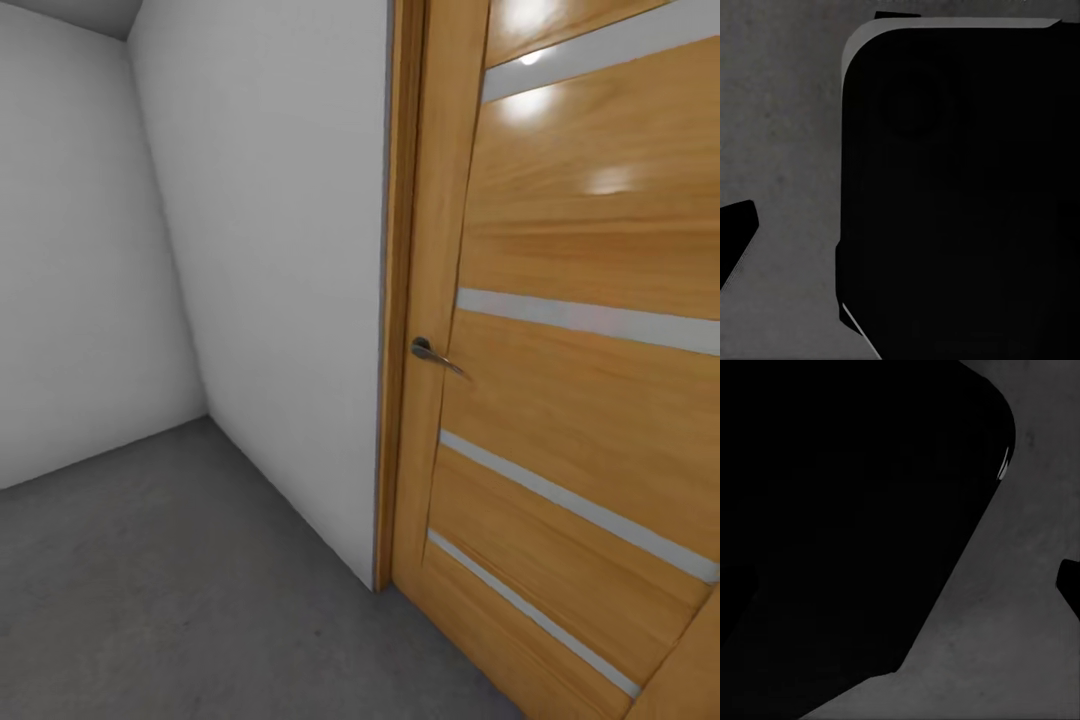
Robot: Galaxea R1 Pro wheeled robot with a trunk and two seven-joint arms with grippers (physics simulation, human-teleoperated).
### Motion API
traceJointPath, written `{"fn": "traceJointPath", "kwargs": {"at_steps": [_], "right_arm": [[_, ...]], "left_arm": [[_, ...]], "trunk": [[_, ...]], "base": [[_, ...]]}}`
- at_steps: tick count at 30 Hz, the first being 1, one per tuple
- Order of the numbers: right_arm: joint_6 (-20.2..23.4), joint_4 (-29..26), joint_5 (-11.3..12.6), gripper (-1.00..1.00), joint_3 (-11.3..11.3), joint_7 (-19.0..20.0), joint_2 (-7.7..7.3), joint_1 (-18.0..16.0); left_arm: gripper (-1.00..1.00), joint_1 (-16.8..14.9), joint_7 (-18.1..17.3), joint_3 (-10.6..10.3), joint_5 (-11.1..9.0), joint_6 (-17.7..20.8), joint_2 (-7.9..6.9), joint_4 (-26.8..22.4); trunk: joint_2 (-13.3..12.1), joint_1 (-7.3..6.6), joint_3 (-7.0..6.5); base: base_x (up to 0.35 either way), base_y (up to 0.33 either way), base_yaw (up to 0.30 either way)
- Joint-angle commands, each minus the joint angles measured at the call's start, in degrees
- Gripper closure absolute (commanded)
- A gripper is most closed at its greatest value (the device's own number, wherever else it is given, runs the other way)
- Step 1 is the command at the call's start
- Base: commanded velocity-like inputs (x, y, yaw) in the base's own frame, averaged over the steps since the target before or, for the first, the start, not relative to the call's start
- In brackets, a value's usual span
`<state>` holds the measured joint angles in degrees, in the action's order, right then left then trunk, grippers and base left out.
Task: Move the two storage containers from the living room to the garage. In the garage, place one container on the floor and stack the other container on top of it (either order is fine).
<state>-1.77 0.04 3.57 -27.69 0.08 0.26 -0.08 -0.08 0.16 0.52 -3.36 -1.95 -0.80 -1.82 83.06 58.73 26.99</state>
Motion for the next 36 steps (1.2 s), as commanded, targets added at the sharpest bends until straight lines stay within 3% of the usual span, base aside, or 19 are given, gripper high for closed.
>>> {"fn": "traceJointPath", "kwargs": {"at_steps": [1, 28, 36], "right_arm": [[-0.17, 0.01, 0.38, -1.0, -0.34, 0.01, 0.0, -0.01], [-0.17, -0.02, 0.39, -1.0, -0.35, 0.01, 0.0, -0.01], [-0.17, 0.01, 0.37, -1.0, -0.35, 0.01, 0.0, -0.01]], "left_arm": [[-1.0, -0.01, 0.02, 0.01, -0.34, -0.16, 0.0, 0.02], [-1.0, -0.01, 0.45, 0.01, -0.33, -0.16, 0.01, 0.01], [-1.0, -0.01, 0.31, 0.01, -0.33, -0.1, 0.0, 0.02]], "trunk": [[0.02, 0.0, 0.04], [0.02, 0.0, 0.04], [0.02, 0.0, 0.04]], "base": [[0.001, 0.006, -0.234], [0.001, 0.0, -0.241], [0.242, 0.071, -0.096]]}}
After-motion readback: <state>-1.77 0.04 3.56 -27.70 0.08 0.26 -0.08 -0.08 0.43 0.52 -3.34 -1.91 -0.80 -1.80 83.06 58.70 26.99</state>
